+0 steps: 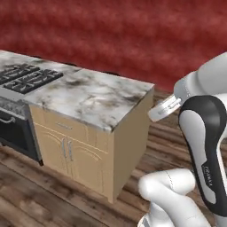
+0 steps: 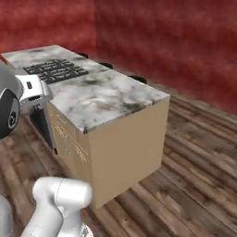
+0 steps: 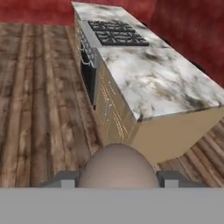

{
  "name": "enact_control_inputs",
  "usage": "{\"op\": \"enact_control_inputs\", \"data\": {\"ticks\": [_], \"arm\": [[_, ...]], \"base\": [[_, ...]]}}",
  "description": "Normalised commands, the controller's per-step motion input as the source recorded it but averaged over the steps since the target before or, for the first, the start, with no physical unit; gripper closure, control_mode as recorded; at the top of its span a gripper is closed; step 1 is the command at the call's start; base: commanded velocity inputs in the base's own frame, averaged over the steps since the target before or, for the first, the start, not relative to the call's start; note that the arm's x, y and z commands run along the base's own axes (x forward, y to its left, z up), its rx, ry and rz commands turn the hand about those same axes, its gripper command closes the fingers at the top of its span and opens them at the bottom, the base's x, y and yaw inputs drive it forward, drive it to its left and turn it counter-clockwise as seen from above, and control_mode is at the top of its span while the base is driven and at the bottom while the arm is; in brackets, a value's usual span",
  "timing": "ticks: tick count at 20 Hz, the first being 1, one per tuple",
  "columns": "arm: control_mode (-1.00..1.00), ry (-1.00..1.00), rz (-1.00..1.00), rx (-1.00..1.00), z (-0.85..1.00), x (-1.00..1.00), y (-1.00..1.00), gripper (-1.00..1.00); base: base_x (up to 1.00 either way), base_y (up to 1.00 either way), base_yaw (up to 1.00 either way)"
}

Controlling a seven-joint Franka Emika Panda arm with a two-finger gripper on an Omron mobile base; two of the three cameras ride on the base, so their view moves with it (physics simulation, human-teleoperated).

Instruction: Pick the egg and butter from the fridge and place them by the bowl for mixing.

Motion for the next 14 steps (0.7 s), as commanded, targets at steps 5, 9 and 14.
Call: {"op": "enact_control_inputs", "data": {"ticks": [5, 9, 14], "arm": [[1.00, 0.00, 0.00, 0.00, 0.00, 0.00, 0.00, 1.00], [1.00, 0.00, 0.00, 0.00, 0.00, 0.00, 0.00, 1.00], [1.00, 0.00, 0.00, 0.00, 0.00, 0.00, 0.00, 1.00]], "base": [[0.00, 0.00, 0.91], [0.00, 0.00, 0.90], [0.09, 0.03, 0.83]]}}
